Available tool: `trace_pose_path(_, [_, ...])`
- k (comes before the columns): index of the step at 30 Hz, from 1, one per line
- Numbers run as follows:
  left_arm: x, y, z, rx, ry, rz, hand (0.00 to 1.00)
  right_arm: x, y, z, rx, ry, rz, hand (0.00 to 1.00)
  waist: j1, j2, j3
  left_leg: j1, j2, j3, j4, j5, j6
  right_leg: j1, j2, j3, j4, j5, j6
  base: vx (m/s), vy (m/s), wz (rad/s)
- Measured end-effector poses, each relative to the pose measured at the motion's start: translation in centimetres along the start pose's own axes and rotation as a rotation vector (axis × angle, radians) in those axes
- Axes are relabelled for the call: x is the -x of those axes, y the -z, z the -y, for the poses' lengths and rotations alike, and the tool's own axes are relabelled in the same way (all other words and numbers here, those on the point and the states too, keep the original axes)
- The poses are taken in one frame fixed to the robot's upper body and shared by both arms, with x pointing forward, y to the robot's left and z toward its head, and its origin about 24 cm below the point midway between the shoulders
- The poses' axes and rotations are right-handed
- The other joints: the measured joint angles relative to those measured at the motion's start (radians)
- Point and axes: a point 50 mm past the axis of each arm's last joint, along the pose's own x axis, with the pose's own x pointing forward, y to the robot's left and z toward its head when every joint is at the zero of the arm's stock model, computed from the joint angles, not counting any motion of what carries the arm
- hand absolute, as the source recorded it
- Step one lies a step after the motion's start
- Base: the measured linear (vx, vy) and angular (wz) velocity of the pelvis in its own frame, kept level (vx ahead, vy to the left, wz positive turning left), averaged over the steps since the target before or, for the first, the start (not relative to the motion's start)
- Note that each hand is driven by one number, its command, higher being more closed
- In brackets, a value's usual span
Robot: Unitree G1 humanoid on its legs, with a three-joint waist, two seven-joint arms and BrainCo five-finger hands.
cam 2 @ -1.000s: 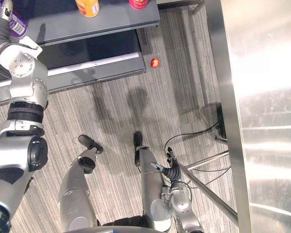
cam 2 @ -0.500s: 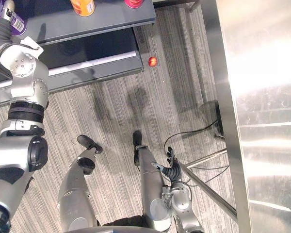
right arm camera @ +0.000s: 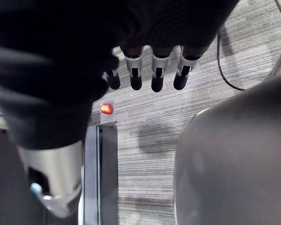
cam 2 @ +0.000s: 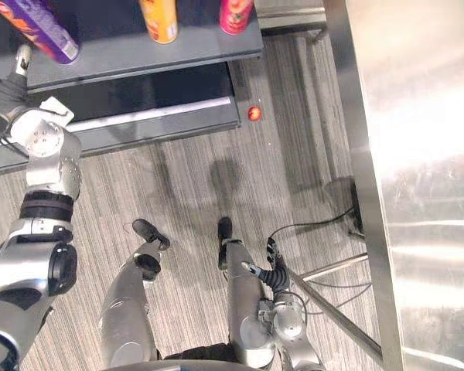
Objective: Put the gum and the chips on the shelf.
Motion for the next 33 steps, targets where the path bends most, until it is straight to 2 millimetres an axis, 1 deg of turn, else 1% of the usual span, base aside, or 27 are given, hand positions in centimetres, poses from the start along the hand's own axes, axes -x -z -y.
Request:
trace_pose_path(1, [0.1,0.2,-0.2,-0.004,-0.002,-0.001,0.00,0.1,0.1,0.1,0.001,0.002,-0.005,0.00,0.007,0.001,0.000,0.008,-0.002,0.000,-0.005,0.000,0.000,0.008,-0.001,-0.001,-0.002,0.000,0.000,0.04,-0.012,0.09])
trace_pose_path(3, [0.4,0.5,-1.7,-0.007,-0.020,0.005,0.00,0.1,0.3,0.2,0.004,0.008,-0.023,0.00,0.015,0.006,-0.002,0.035,-0.013,-0.011,-0.014,0.004,0.001,0.048,-0.008,-0.014,-0.016,0.000,0.000,0.05,-0.001,0.16])
trace_pose_path(4, [0.5,0.7,-2.1,-0.009,-0.025,0.003,0.00,0.1,0.4,0.3,0.005,0.009,-0.031,0.00,0.017,0.007,-0.002,0.043,-0.016,-0.013,-0.015,0.003,0.001,0.059,-0.011,-0.018,-0.020,-0.001,0.001,0.06,0.014,0.24])
trace_pose_path(5, [1.1,1.4,-2.6,-0.016,-0.031,-0.013,0.00,0.2,0.8,0.7,0.008,0.027,-0.057,0.00,0.026,0.021,-0.004,0.060,-0.029,-0.027,-0.028,0.004,0.002,0.088,-0.018,-0.031,-0.032,-0.001,0.003,0.04,0.013,0.24])
trace_pose_path(7, [2.0,2.1,-3.3,-0.015,-0.040,-0.027,0.00,0.3,1.1,1.3,0.008,0.049,-0.074,0.00,0.040,0.035,-0.009,0.074,-0.037,-0.032,-0.033,0.004,0.001,0.113,-0.024,-0.040,-0.045,-0.002,0.005,0.05,0.018,0.20])
trace_pose_path(9, [3.5,3.3,-5.0,-0.030,-0.054,-0.045,0.00,0.3,1.7,2.0,0.011,0.082,-0.111,0.00,0.062,0.051,-0.014,0.115,-0.057,-0.038,-0.053,0.004,0.001,0.163,-0.035,-0.051,-0.065,-0.002,0.012,0.08,0.025,0.19])
trace_pose_path(10, [4.1,3.8,-5.8,-0.046,-0.059,-0.054,0.00,0.4,2.0,2.4,0.012,0.098,-0.130,0.00,0.063,0.061,-0.019,0.130,-0.067,-0.050,-0.063,0.004,0.001,0.187,-0.040,-0.060,-0.077,-0.001,0.015,0.07,0.023,0.24])
trace_pose_path(11, [4.6,4.2,-6.5,-0.061,-0.061,-0.060,0.00,0.5,2.3,2.7,0.012,0.110,-0.144,0.00,0.064,0.065,-0.022,0.142,-0.073,-0.055,-0.068,0.004,0.001,0.205,-0.043,-0.066,-0.088,-0.001,0.017,0.08,0.028,0.24])
trace_pose_path(12, [5.7,5.3,-8.1,-0.084,-0.074,-0.090,0.00,0.6,2.8,3.5,0.010,0.146,-0.173,0.00,0.070,0.077,-0.029,0.178,-0.089,-0.058,-0.086,0.004,0.000,0.248,-0.049,-0.071,-0.112,0.000,0.023,0.09,0.031,0.16])
trace_pose_path(13, [6.4,5.8,-8.8,-0.096,-0.079,-0.108,0.00,0.8,3.2,3.9,0.009,0.162,-0.188,0.00,0.075,0.085,-0.034,0.192,-0.098,-0.062,-0.095,0.004,0.000,0.267,-0.051,-0.074,-0.124,0.002,0.027,0.09,0.032,0.17])
trace_pose_path(14, [7.8,6.9,-10.2,-0.117,-0.086,-0.152,0.00,1.1,3.8,4.8,0.008,0.194,-0.223,0.00,0.083,0.101,-0.054,0.213,-0.111,-0.069,-0.114,0.004,0.000,0.298,-0.052,-0.081,-0.153,0.008,0.037,0.10,0.033,0.25])
trace_pose_path(15, [9.7,8.2,-11.7,-0.154,-0.094,-0.210,0.00,1.5,4.7,5.5,0.006,0.218,-0.267,0.00,0.084,0.119,-0.088,0.225,-0.126,-0.084,-0.128,0.004,0.001,0.331,-0.055,-0.093,-0.187,0.014,0.046,0.12,0.034,0.29])
trace_pose_path(16, [10.6,8.8,-12.5,-0.173,-0.098,-0.243,0.00,1.8,5.3,5.8,0.008,0.228,-0.299,0.00,0.084,0.125,-0.103,0.235,-0.134,-0.087,-0.137,0.004,0.001,0.348,-0.058,-0.099,-0.203,0.018,0.051,0.14,0.033,0.30])
trace_pose_path(17, [11.9,9.6,-13.9,-0.207,-0.105,-0.290,0.00,2.2,6.0,6.3,0.012,0.242,-0.341,0.00,0.086,0.131,-0.129,0.241,-0.141,-0.101,-0.138,0.009,0.009,0.370,-0.060,-0.109,-0.223,0.021,0.057,0.15,0.020,0.27])
trace_pose_path(19, [14.6,10.9,-17.2,-0.293,-0.107,-0.387,0.00,3.2,7.6,6.6,0.035,0.242,-0.433,0.00,0.090,0.129,-0.177,0.268,-0.158,-0.136,-0.146,0.009,0.008,0.426,-0.062,-0.122,-0.267,0.024,0.061,0.16,-0.002,0.28])
trace_pose_path(20, [15.3,11.2,-17.9,-0.314,-0.106,-0.412,0.00,3.4,7.9,6.6,0.029,0.245,-0.451,0.00,0.092,0.129,-0.186,0.278,-0.165,-0.141,-0.150,0.009,0.009,0.442,-0.061,-0.125,-0.277,0.025,0.062,0.11,-0.004,0.21])
trace_pose_path(22, [18.0,12.4,-20.6,-0.408,-0.095,-0.512,0.00,4.1,8.8,6.6,0.030,0.238,-0.510,0.00,0.108,0.129,-0.214,0.313,-0.174,-0.161,-0.160,0.009,0.009,0.493,-0.061,-0.139,-0.304,0.026,0.063,0.08,-0.013,0.16])
trace_pose_path(23, [19.9,13.1,-22.5,-0.467,-0.087,-0.600,0.00,4.7,9.4,6.6,0.029,0.222,-0.546,0.00,0.113,0.127,-0.245,0.336,-0.179,-0.166,-0.176,0.011,0.006,0.520,-0.060,-0.146,-0.319,0.026,0.064,0.06,-0.028,0.10])
trace_pose_path(25, [21.5,13.6,-24.4,-0.531,-0.089,-0.681,0.00,5.0,9.8,6.5,0.045,0.203,-0.572,0.00,0.114,0.124,-0.266,0.361,-0.185,-0.170,-0.196,0.018,0.000,0.545,-0.059,-0.154,-0.332,0.026,0.064,0.04,-0.028,0.09])
trace_pose_path(26, [23.5,14.1,-26.7,-0.611,-0.094,-0.780,0.00,5.4,10.3,6.4,0.047,0.192,-0.602,0.00,0.114,0.120,-0.294,0.394,-0.197,-0.174,-0.235,0.035,-0.003,0.572,-0.059,-0.162,-0.346,0.026,0.064,0.03,-0.034,0.08])
trace_pose_path(28, [25.3,14.3,-28.6,-0.679,-0.111,-0.871,0.00,5.9,10.8,6.4,0.035,0.178,-0.630,0.00,0.116,0.116,-0.310,0.439,-0.211,-0.182,-0.298,0.064,-0.007,0.599,-0.057,-0.168,-0.355,0.025,0.063,0.00,-0.038,0.09])
trace_pose_path(30, [28.1,14.4,-31.5,-0.746,-0.151,-1.018,0.00,6.7,11.6,6.3,0.005,0.170,-0.684,0.00,0.122,0.113,-0.329,0.508,-0.233,-0.194,-0.416,0.121,-0.014,0.637,-0.050,-0.181,-0.372,0.021,0.056,-0.03,-0.016,0.11])
trace_pose_path(31, [28.7,14.4,-32.0,-0.759,-0.154,-1.053,0.00,6.9,11.7,6.3,0.001,0.168,-0.695,0.00,0.123,0.112,-0.329,0.514,-0.232,-0.196,-0.417,0.123,-0.014,0.646,-0.049,-0.184,-0.377,0.020,0.056,-0.03,0.011,0.06])
trace_pose_path(33, [31.6,14.2,-34.1,-0.804,-0.116,-1.219,0.00,7.9,12.5,6.5,-0.015,0.170,-0.743,0.00,0.132,0.110,-0.350,0.519,-0.229,-0.198,-0.417,0.123,-0.015,0.653,-0.047,-0.186,-0.380,0.020,0.056,-0.01,0.006,0.02])
